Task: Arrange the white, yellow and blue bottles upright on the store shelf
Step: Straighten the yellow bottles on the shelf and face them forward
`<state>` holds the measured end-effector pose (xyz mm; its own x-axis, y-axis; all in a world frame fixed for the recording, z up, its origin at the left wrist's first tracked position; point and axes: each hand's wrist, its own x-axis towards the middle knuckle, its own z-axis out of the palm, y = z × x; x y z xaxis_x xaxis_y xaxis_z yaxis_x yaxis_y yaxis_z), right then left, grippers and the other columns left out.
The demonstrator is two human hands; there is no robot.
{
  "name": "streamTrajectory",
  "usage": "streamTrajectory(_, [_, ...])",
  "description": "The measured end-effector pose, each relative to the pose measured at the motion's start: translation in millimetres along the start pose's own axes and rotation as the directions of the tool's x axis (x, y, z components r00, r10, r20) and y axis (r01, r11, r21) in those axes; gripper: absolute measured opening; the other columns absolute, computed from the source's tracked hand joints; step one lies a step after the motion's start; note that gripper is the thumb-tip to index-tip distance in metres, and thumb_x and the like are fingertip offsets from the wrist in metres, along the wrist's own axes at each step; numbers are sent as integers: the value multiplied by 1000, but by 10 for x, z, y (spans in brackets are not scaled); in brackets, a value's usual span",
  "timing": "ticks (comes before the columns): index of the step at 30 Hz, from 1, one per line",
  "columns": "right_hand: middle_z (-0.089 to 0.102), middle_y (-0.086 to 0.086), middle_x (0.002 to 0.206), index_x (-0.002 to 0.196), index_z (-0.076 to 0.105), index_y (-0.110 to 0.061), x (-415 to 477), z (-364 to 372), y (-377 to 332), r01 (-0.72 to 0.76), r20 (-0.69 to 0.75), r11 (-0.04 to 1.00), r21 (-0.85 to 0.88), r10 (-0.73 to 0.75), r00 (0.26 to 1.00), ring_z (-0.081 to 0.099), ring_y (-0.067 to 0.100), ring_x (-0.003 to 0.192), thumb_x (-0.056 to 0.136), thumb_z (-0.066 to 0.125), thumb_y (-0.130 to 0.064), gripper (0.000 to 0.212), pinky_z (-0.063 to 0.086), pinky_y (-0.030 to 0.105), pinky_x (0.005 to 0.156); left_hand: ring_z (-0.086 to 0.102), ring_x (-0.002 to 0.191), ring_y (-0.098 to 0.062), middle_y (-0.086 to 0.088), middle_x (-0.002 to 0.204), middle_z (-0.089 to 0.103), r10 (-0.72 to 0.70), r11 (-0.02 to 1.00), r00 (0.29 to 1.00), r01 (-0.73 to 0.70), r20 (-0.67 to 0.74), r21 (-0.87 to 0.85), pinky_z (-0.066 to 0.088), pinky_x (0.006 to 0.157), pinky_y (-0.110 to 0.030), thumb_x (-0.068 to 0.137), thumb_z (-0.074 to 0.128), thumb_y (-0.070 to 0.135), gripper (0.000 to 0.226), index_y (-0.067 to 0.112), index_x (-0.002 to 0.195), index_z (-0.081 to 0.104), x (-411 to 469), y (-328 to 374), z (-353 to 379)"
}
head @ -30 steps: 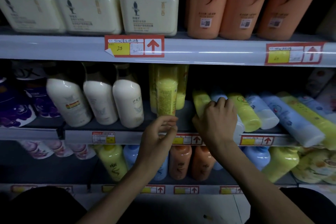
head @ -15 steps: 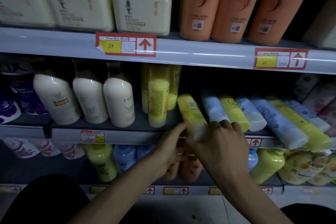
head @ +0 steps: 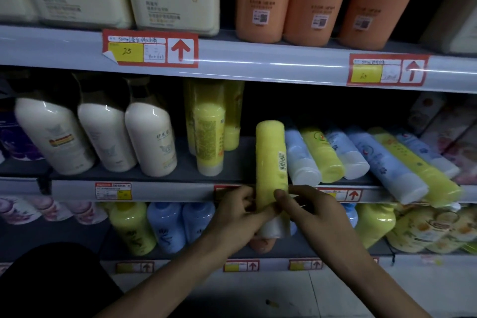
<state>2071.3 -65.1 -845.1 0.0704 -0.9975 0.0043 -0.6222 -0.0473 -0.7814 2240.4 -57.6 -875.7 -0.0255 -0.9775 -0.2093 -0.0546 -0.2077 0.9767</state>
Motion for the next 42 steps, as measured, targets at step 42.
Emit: streamTrajectory(42, [77,0,99,117,67,-21,751,563,-500,239,-198,966,-95,-254,947,73,23,94,75,74,-37,45,61,44,79,62,117,4,19,133,62,402,887,875,-298,-271,352,55,103,-37,97,66,11,54,36,143,52,139,61,-379])
